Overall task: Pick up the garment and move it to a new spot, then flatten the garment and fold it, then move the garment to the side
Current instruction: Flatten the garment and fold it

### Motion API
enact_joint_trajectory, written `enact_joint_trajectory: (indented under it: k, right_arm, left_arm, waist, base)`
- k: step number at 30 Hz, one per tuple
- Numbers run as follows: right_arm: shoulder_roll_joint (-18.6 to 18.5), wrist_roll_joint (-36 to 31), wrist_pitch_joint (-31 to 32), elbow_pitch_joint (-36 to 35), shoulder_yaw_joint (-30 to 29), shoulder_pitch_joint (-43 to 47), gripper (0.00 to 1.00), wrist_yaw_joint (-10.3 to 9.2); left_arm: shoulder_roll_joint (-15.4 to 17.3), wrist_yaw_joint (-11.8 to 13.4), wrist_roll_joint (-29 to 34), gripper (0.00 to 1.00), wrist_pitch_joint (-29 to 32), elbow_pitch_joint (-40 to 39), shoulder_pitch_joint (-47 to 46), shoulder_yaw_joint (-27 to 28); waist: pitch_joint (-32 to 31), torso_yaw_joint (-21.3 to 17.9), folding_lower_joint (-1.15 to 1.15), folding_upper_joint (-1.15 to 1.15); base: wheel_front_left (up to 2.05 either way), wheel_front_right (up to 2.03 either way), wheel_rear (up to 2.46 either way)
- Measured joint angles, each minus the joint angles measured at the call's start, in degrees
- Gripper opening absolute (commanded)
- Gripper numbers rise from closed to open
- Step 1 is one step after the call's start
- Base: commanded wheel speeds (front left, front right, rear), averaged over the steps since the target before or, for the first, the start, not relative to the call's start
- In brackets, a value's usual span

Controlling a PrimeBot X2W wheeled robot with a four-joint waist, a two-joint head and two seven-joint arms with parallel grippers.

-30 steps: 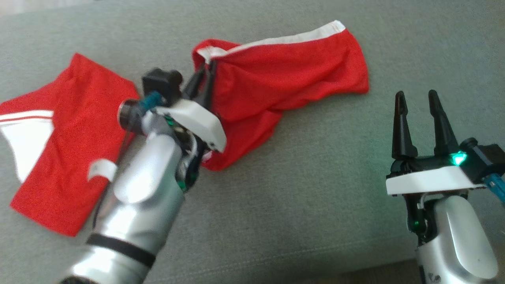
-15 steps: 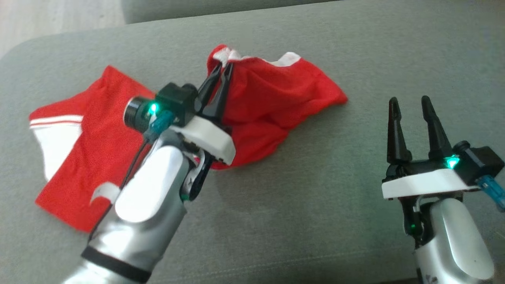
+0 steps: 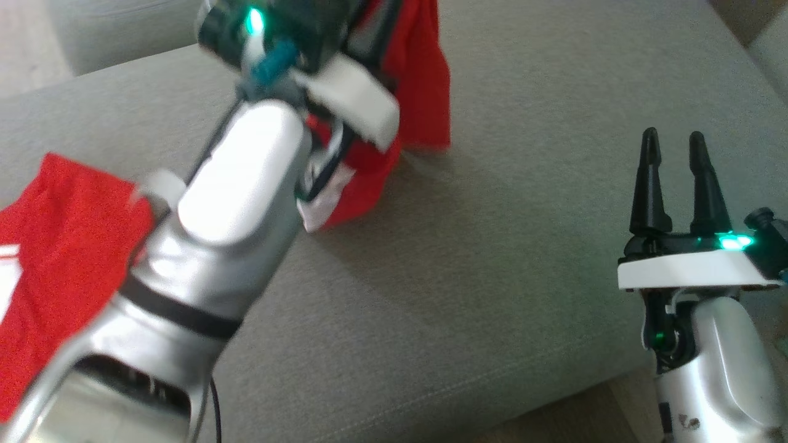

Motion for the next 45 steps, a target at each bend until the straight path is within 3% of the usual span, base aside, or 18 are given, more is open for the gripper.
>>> enact_joint_trajectory:
  k: [4, 11, 18, 23, 29, 36, 37, 38, 39, 45]
  right_arm:
    - [-0.01, 0.36, 0.0, -0.4, -0.57, 0.04, 1.0, 0.0]
    - [-0.01, 0.37, 0.0, -1.1, -2.14, 0.13, 1.0, 0.0]
    - [0.04, -0.38, -0.07, -1.64, -3.53, 0.13, 1.0, 0.0]
    - [0.04, -1.54, -0.07, -1.6, -4.16, 0.14, 1.0, 0.0]
    - [0.05, -3.31, -0.07, -0.85, -4.15, 0.14, 1.0, 0.0]
    - [0.04, -4.45, -0.07, 0.55, -3.86, 0.18, 1.0, 0.01]
    - [0.04, -4.66, -0.07, 0.85, -3.78, 0.24, 1.0, 0.01]
    - [0.04, -4.71, -0.07, 1.03, -3.75, 0.34, 1.0, 0.0]
    - [0.04, -4.71, -0.07, 1.12, -3.75, 0.51, 1.0, 0.01]
    - [0.04, -5.44, -0.07, 1.75, -3.6, 0.62, 1.0, 0.01]
  left_arm:
    - [-0.8, 0.64, 0.0, 0.0, -0.87, -1.85, -5.02, 1.64]
    - [-1.26, 1.49, 1.29, 0.0, -1.26, -10.84, -4.6, 1.58]
    - [-0.86, 0.8, 4.31, 0.0, -1.26, -14.43, 10.97, -5.1]
    - [2.07, -0.62, 6.28, 0.0, -1.25, -13.6, 20.47, -9.72]
    - [4.49, -1.62, 8.24, 0.0, -1.25, -11.27, 26.67, -13.38]
    - [5.41, -0.43, 7.97, 0.0, -1.25, -8.35, 29.83, -12.67]
    - [5.36, -0.3, 7.55, 0.27, -1.25, -7.95, 30.25, -12.39]
    - [5.23, 0.05, 7.06, 0.74, -1.25, -7.5, 30.72, -11.89]
    - [5.15, 0.23, 6.69, 1.0, -1.25, -6.9, 31.09, -11.49]
    - [4.12, 1.59, 5.53, 1.0, -1.24, -6.04, 32.14, -9.42]
  waist:
    - [0.3, -1.66, 0.0, 0.0]
    - [1.21, 0.2, 0.0, 0.0]
    - [2.19, 4.62, 0.0, 0.0]
    - [2.31, 8.37, 0.0, 0.0]
    - [1.81, 12.67, 0.0, 0.0]
    - [0.33, 15.64, 0.0, 0.0]
    - [0.08, 15.86, 0.0, 0.0]
    - [-0.15, 16.03, 0.0, 0.0]
    - [-0.34, 16.17, 0.0, 0.0]
    - [-0.66, 16.59, 0.0, 0.0]
  base:
    - [0.0, 0.0, 0.0]
    - [0.0, 0.0, 0.0]
    - [0.0, 0.0, 0.0]
    - [0.0, 0.0, 0.0]
    - [0.0, 0.0, 0.0]
    - [0.0, 0.0, 0.0]
    - [0.0, 0.0, 0.0]
    - [0.0, 0.0, 0.0]
    - [0.0, 0.0, 0.0]
    - [0.0, 0.0, 0.0]
